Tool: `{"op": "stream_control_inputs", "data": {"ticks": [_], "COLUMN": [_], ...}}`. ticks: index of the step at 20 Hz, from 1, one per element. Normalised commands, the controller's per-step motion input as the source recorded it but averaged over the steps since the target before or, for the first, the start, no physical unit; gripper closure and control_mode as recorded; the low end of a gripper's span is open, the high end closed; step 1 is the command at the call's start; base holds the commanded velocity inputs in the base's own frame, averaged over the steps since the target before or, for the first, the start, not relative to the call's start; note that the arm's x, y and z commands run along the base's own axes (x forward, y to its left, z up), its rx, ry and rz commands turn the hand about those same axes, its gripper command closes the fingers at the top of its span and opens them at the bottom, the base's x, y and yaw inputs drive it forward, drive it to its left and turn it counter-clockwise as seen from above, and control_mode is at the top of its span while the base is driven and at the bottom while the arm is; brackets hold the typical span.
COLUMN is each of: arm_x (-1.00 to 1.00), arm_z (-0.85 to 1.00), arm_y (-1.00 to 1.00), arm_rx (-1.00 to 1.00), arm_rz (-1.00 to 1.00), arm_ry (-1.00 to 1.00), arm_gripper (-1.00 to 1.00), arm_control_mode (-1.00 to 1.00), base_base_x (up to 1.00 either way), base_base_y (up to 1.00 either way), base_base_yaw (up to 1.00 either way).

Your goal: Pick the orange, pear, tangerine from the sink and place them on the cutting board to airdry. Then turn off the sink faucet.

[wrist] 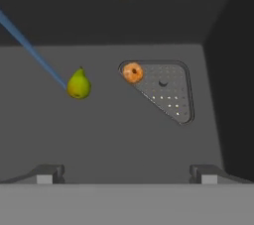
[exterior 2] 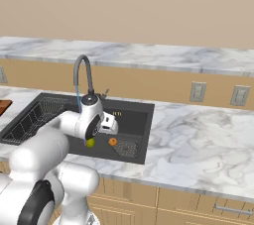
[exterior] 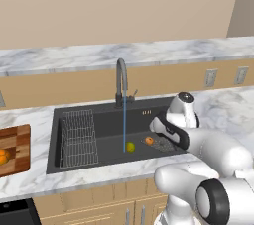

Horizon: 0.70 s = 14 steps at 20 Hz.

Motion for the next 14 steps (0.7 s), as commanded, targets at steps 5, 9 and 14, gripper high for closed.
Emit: {"op": "stream_control_inputs", "data": {"ticks": [5,9,14], "arm_x": [0.09,0.14,0.12], "arm_z": [-0.19,-0.20,-0.23], "arm_y": [0.00,0.00,0.00], "arm_rx": [0.00,0.00,0.00], "arm_rz": [0.00,0.00,0.00], "arm_ry": [0.00,0.02,0.01], "arm_gripper": [-1.00,-1.00,-1.00], "arm_control_mode": [-1.00,-1.00,-1.00], "base_base_x": [0.00,0.00,0.00], "base_base_y": [0.00,0.00,0.00], "base_base_yaw": [0.00,0.00,0.00]}}
